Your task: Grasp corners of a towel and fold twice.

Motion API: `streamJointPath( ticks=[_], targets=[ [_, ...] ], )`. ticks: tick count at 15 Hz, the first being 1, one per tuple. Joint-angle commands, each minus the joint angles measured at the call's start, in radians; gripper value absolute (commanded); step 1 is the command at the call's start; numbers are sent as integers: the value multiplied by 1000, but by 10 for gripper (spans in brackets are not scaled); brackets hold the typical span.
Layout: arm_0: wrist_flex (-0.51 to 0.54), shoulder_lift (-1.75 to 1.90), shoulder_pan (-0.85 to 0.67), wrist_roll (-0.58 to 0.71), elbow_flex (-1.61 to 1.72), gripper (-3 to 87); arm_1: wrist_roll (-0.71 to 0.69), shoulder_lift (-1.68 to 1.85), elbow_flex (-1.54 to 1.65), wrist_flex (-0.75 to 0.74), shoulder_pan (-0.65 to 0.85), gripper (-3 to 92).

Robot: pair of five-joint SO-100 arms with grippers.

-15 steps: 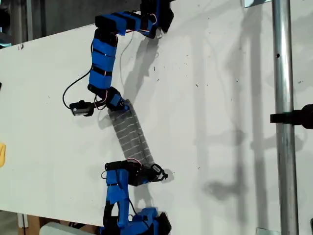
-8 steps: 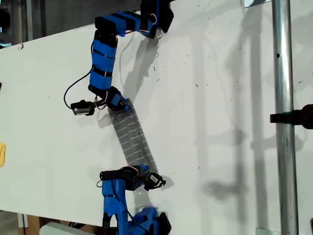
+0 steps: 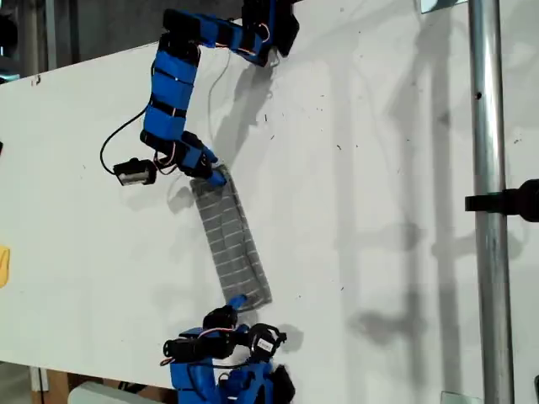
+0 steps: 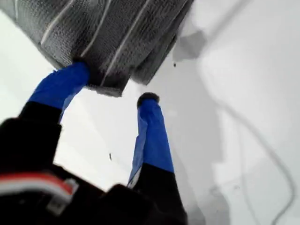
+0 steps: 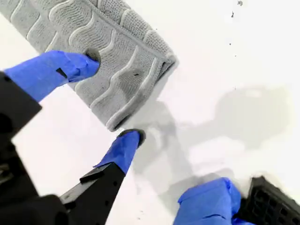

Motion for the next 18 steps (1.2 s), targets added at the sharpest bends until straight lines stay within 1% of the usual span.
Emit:
streamJointPath(
  ticks=[1, 2, 3, 5, 6, 7, 8, 9, 10, 11, 12, 13, 14, 15, 16, 18],
  targets=[
    [-3, 219, 54, -51, 57, 257, 23, 311, 100, 81, 23, 247],
    [-14, 319, 78, -83, 91, 249, 63, 431, 183, 123, 34, 247],
    [-35, 422, 114, -123, 130, 244, 120, 569, 293, 132, 43, 250],
    [-112, 689, 183, -189, 264, 214, 264, 887, 543, 150, 46, 261],
    [-184, 864, 222, -209, 364, 191, 350, 1062, 661, 155, 8, 265],
    [-285, 1062, 279, -221, 492, 159, 445, 1224, 759, 178, -48, 265],
    [-341, 1276, 327, -236, 632, 140, 543, 1368, 836, 215, -112, 261],
    [-310, 1425, 368, -288, 739, 137, 644, 1502, 897, 273, -167, 261],
    [-272, 1417, 402, -322, 773, 137, 741, 1585, 933, 293, -249, 272],
    [-287, 1419, 440, -341, 819, 132, 802, 1569, 959, 295, -305, 296],
    [-310, 1419, 453, -334, 870, 103, 854, 1513, 979, 296, -336, 320],
    [-350, 1419, 453, -287, 928, 50, 859, 1511, 1011, 273, -342, 339],
    [-364, 1419, 451, -209, 969, -14, 818, 1554, 1048, 239, -316, 350],
    [-376, 1419, 453, -225, 1003, -18, 713, 1585, 1062, 195, -247, 351],
    [-388, 1419, 454, -224, 1012, -25, 566, 1542, 1037, 137, -161, 355],
    [-388, 1419, 465, -225, 1019, -25, 232, 1305, 887, 21, 23, 364]
  ],
)
